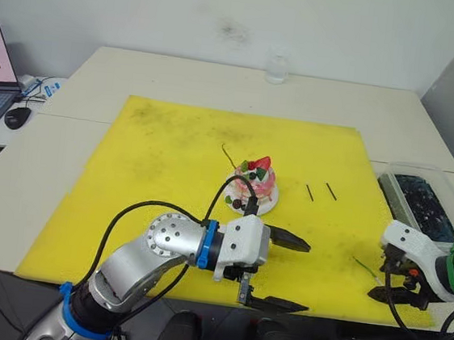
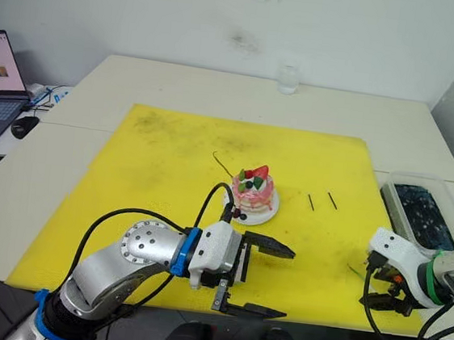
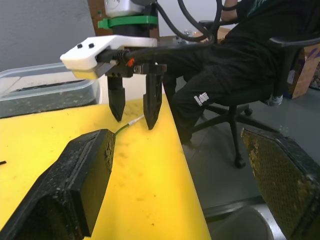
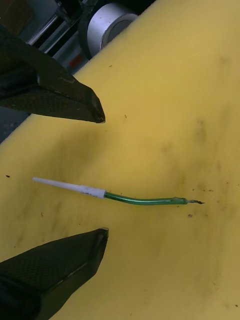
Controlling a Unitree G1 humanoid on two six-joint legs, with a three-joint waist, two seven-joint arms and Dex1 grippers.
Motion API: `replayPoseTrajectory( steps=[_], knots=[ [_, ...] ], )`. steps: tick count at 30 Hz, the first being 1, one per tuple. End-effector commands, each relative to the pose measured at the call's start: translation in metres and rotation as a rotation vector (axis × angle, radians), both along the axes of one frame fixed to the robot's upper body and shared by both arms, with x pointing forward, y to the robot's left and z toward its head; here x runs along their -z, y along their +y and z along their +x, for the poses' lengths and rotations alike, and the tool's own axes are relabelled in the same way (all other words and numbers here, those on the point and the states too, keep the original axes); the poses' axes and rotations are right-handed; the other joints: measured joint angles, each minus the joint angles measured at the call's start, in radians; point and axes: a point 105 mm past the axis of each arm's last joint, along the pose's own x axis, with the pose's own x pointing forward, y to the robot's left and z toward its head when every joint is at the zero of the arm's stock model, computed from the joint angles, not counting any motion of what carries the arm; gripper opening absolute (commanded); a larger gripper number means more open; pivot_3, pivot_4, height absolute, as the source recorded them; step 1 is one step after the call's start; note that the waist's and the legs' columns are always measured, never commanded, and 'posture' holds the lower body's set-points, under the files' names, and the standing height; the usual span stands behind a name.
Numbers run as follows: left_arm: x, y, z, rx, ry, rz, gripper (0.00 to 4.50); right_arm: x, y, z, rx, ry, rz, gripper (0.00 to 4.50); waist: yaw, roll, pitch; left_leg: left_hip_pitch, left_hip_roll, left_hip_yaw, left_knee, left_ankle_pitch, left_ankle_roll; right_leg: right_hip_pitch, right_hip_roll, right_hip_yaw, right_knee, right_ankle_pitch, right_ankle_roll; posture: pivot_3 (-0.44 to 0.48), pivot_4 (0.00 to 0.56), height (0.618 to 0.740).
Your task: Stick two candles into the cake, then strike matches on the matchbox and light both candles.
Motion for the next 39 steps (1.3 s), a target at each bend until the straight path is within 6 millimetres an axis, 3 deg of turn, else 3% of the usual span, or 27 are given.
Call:
replayPoseTrajectory(
  steps=[1,6,8,11,17,23,29,33,39],
  knots=[
    [-0.008,-0.007,-0.009,0.016,-0.035,-0.026,4.50,-0.002,-0.002,0.004,-0.011,-0.018,-0.013,3.47,0.000,0.000,0.000,0.000,0.000,0.000,0.000,0.000,0.000,0.000,0.000,0.000,0.000,0.000,0.000,0.000,0.150,0.740],
    [-0.008,-0.010,-0.013,0.011,-0.037,-0.026,4.50,-0.001,0.000,0.005,-0.014,-0.020,-0.007,3.47,0.001,0.000,0.000,0.000,0.000,0.000,0.000,0.000,0.000,0.000,0.000,0.000,0.001,0.000,0.000,0.000,0.150,0.740],
    [-0.007,-0.007,-0.012,0.005,-0.035,-0.023,4.50,-0.001,0.002,0.004,-0.014,-0.017,-0.001,3.11,0.000,0.000,0.000,0.000,0.000,0.000,0.000,0.000,0.000,0.000,0.000,0.000,0.001,0.000,0.000,0.000,0.150,0.740],
    [-0.005,-0.007,-0.012,-0.001,-0.030,-0.021,4.50,0.001,0.004,0.004,-0.013,-0.012,0.003,2.24,0.000,0.000,0.000,0.001,0.000,0.000,0.000,0.000,0.000,0.000,0.000,0.000,0.001,0.000,0.000,0.000,0.150,0.740],
    [-0.002,-0.007,-0.012,-0.008,-0.027,-0.019,4.50,0.000,0.004,0.008,-0.006,-0.014,0.001,0.05,0.000,0.000,0.000,0.001,0.000,0.000,0.000,0.000,0.000,0.000,0.000,0.000,0.001,0.000,0.000,0.000,0.150,0.740],
    [0.000,0.004,0.000,-0.035,-0.018,-0.013,4.50,-0.011,0.003,0.014,0.014,-0.032,0.020,0.05,-0.001,0.000,0.000,0.001,0.000,0.000,0.000,0.000,0.000,0.000,0.000,0.000,0.001,0.000,0.000,0.000,0.150,0.740],
    [-0.003,0.037,0.015,-0.135,0.040,-0.012,4.50,-0.050,0.014,0.025,0.028,-0.119,0.140,0.05,-0.002,0.002,0.000,0.002,0.001,0.000,0.000,0.000,0.000,0.000,0.000,0.000,0.001,0.000,0.000,0.000,0.150,0.740],
    [-0.007,0.055,0.016,-0.209,0.069,0.002,4.50,-0.074,0.035,0.035,0.011,-0.240,0.285,0.05,-0.004,0.001,0.000,0.002,0.001,0.001,0.000,0.000,0.000,0.000,0.000,0.000,0.001,0.000,0.000,0.000,0.150,0.740],
    [-0.010,0.087,0.024,-0.386,0.113,0.010,4.50,-0.104,0.091,0.054,-0.064,-0.564,0.625,0.05,-0.004,0.000,0.001,0.001,0.001,0.000,0.000,0.000,0.000,0.000,0.000,0.000,0.002,0.000,0.000,0.000,0.150,0.740]
  ],
)
